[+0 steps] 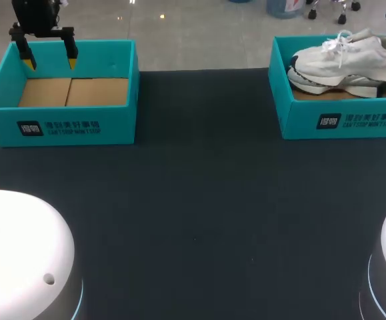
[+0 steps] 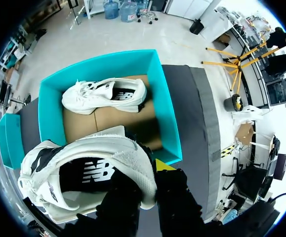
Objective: Take the shoe out of the shoebox, open the shoe tongue, remove and reinsert the insole, then place the shoe into the shoebox
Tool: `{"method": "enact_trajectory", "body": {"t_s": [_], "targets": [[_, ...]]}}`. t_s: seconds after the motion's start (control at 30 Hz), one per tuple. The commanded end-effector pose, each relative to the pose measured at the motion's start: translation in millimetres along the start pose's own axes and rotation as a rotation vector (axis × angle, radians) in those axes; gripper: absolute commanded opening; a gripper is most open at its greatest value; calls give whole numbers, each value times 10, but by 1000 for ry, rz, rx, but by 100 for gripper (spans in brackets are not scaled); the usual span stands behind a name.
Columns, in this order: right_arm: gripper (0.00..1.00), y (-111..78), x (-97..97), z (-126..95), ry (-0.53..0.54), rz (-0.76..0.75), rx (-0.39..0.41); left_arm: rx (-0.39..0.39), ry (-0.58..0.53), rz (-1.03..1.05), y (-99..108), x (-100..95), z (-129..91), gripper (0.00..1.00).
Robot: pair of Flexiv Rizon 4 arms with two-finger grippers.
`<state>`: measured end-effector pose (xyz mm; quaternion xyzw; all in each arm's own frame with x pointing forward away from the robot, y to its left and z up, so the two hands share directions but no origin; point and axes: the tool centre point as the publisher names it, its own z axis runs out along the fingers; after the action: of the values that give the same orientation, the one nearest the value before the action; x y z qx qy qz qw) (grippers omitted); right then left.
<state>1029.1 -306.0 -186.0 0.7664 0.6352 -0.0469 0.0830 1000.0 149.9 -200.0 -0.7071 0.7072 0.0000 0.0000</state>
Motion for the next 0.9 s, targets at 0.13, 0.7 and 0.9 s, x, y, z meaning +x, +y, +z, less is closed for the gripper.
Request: {"method": "enact_trajectory", "body": {"t_s": [0.13,0.7,0.9], "targets": [[0,-90,67,-45,10,4,-28,0,0,0,0,0,0,100],[0,-90,67,-45,10,4,-28,0,0,0,0,0,0,100],[0,-90,67,-45,10,4,-28,0,0,0,0,0,0,100]]}}
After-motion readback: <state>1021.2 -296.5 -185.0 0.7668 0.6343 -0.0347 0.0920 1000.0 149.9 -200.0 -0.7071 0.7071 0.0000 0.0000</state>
